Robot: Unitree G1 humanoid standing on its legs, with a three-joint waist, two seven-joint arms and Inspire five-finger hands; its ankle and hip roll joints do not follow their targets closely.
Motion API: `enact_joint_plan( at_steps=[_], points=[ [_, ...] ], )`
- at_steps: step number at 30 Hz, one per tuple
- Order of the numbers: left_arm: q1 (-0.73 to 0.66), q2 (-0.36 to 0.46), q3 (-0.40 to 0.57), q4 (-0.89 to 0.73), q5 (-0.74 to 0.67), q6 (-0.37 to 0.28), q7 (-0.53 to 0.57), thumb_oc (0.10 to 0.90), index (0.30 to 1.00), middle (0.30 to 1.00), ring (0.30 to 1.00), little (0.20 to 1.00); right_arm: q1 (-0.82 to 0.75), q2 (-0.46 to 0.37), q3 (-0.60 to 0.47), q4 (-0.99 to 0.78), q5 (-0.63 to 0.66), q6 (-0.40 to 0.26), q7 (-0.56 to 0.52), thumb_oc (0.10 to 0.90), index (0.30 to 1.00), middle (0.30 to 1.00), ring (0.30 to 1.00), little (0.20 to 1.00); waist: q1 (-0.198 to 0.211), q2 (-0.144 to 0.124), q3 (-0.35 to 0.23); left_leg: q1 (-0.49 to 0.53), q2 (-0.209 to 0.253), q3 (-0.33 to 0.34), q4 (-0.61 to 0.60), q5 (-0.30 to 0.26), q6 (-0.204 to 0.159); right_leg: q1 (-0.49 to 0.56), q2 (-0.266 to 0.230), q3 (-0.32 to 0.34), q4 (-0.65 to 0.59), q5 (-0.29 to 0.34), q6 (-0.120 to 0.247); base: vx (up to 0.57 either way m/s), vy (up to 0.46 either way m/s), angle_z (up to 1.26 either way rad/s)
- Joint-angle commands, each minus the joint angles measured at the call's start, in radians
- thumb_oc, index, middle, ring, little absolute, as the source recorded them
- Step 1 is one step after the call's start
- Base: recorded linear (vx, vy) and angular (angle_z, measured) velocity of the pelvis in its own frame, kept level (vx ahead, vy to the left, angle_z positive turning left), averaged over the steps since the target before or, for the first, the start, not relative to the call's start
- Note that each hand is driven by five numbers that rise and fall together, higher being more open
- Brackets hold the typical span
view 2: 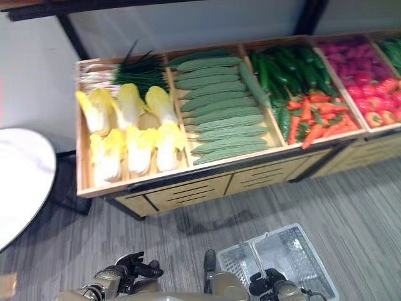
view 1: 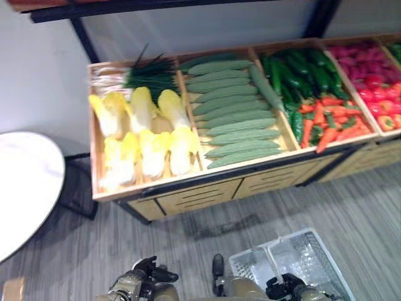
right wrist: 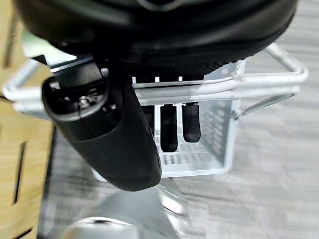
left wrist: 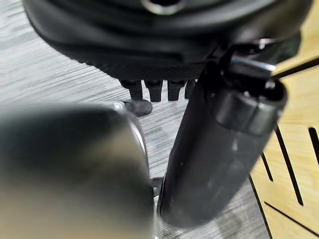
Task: Get the vegetables into the basket
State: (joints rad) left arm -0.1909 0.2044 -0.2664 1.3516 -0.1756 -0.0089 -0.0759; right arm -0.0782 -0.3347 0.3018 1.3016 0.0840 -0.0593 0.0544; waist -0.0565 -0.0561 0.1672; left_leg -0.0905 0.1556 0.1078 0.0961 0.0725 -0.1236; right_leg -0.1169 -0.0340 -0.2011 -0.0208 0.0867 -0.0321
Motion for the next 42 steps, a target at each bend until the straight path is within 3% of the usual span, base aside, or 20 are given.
enact_joint_plan(
  at_steps=[1,7,11,14,15,16,17,19,20,22,31,39,42],
  points=[
    [0.007,0.025,0.001,-0.018,0.002,-0.017,-0.008,0.9,1.0,1.0,1.0,1.0,0.034,0.011,0.013,0.027,-0.02,0.017,0.018,0.4,0.3,0.3,0.3,0.3,-0.03,-0.012,-0.014,0.055,-0.007,0.035,-0.06,-0.045,0.02,-0.005,-0.09,0.121,0.15,-0.08,0.166,-0.01,0.064,0.51],
    [0.023,0.03,-0.02,-0.067,0.001,-0.035,-0.014,0.9,1.0,1.0,1.0,1.0,0.021,0.026,0.029,0.031,-0.045,0.019,0.02,0.4,0.3,0.3,0.3,0.3,-0.005,-0.023,-0.035,0.098,-0.051,0.034,-0.083,-0.085,0.05,0.02,-0.118,0.149,0.124,-0.05,0.19,0.02,0.109,-0.1],
    [0.027,0.038,-0.018,-0.162,-0.08,-0.05,-0.006,0.9,1.0,1.0,1.0,1.0,0.016,0.026,0.023,0.02,-0.038,0.017,0.016,0.4,0.3,0.3,0.3,0.3,0.013,-0.024,-0.031,0.11,-0.07,0.02,-0.086,-0.094,0.06,0.031,-0.131,0.15,0.115,-0.041,0.199,0.0,0.083,-0.09],
    [0.066,0.071,-0.034,-0.394,-0.158,-0.065,-0.016,0.9,1.0,1.0,1.0,1.0,0.023,0.015,0.009,-0.005,-0.04,0.012,0.014,0.4,0.3,0.3,0.3,0.3,0.024,-0.018,-0.03,0.115,-0.08,0.006,-0.096,-0.094,0.064,0.036,-0.139,0.145,0.104,-0.031,0.205,0.0,0.051,0.01],
    [0.137,0.131,-0.033,-0.648,-0.185,-0.081,-0.029,0.9,1.0,1.0,1.0,1.0,0.036,-0.002,-0.014,-0.03,-0.043,0.008,0.016,0.4,0.3,0.3,0.3,0.3,0.034,-0.013,-0.028,0.116,-0.084,-0.004,-0.099,-0.092,0.064,0.039,-0.144,0.139,0.097,-0.023,0.21,0.0,0.06,0.02],
    [0.184,0.169,-0.012,-0.793,-0.195,-0.081,-0.034,0.9,1.0,1.0,1.0,1.0,0.047,-0.006,-0.027,-0.04,-0.045,0.006,0.018,0.4,0.3,0.3,0.3,0.3,0.04,-0.013,-0.029,0.119,-0.086,-0.01,-0.101,-0.093,0.064,0.044,-0.146,0.136,0.091,-0.023,0.212,0.0,0.041,0.04],
    [0.185,0.169,-0.012,-0.794,-0.195,-0.081,-0.034,0.9,1.0,1.0,1.0,1.0,0.048,-0.006,-0.027,-0.041,-0.045,0.006,0.017,0.4,0.3,0.3,0.3,0.3,0.04,-0.013,-0.029,0.119,-0.086,-0.01,-0.101,-0.093,0.064,0.045,-0.146,0.136,0.091,-0.023,0.212,0.01,0.014,0.09],
    [0.275,0.23,0.046,-1.042,-0.235,-0.085,-0.058,0.9,1.0,1.0,1.0,1.0,0.066,-0.012,-0.058,-0.051,-0.05,0.004,0.022,0.4,0.3,0.3,0.3,0.3,0.055,-0.013,-0.032,0.122,-0.09,-0.025,-0.102,-0.094,0.065,0.056,-0.151,0.125,0.081,-0.021,0.215,0.01,0.007,0.16],
    [0.276,0.23,0.046,-1.042,-0.235,-0.084,-0.058,0.9,1.0,1.0,1.0,1.0,0.066,-0.012,-0.058,-0.051,-0.05,0.004,0.022,0.4,0.3,0.3,0.3,0.3,0.055,-0.013,-0.032,0.122,-0.09,-0.026,-0.102,-0.094,0.065,0.056,-0.151,0.125,0.081,-0.021,0.215,0.01,0.001,0.15],
    [0.348,0.261,0.106,-1.257,-0.285,-0.093,-0.076,0.9,1.0,1.0,1.0,1.0,0.086,-0.008,-0.084,-0.041,-0.052,0.007,0.034,0.4,0.3,0.3,0.3,0.3,0.068,-0.015,-0.041,0.133,-0.092,-0.035,-0.111,-0.093,0.063,0.074,-0.154,0.117,0.065,-0.017,0.217,0.01,-0.008,0.12],
    [0.355,0.281,0.181,-1.477,-0.279,-0.124,-0.019,0.9,1.0,1.0,1.0,1.0,0.101,0.0,-0.097,-0.03,-0.043,0.007,0.028,0.4,0.3,0.3,0.3,0.3,0.075,-0.004,-0.058,0.151,-0.088,-0.043,-0.141,-0.078,0.053,0.094,-0.153,0.108,0.031,-0.011,0.215,0.0,-0.001,0.01],
    [0.18,0.402,0.276,-1.416,0.058,-0.166,0.14,0.9,1.0,1.0,1.0,1.0,0.093,-0.002,-0.092,-0.027,-0.048,0.0,0.007,0.4,0.3,0.3,0.3,0.3,0.05,0.008,-0.079,0.167,-0.078,-0.026,-0.14,-0.084,0.04,0.105,-0.142,0.123,0.031,-0.026,0.208,0.01,-0.004,-0.01],
    [0.07,0.478,0.281,-1.327,0.22,-0.142,0.221,0.9,1.0,1.0,1.0,1.0,0.092,-0.009,-0.077,-0.03,-0.061,-0.005,-0.002,0.4,0.3,0.3,0.3,0.3,0.029,0.022,-0.087,0.18,-0.073,-0.007,-0.145,-0.084,0.036,0.101,-0.136,0.143,0.027,-0.025,0.206,0.03,-0.022,-0.1]
  ],
)
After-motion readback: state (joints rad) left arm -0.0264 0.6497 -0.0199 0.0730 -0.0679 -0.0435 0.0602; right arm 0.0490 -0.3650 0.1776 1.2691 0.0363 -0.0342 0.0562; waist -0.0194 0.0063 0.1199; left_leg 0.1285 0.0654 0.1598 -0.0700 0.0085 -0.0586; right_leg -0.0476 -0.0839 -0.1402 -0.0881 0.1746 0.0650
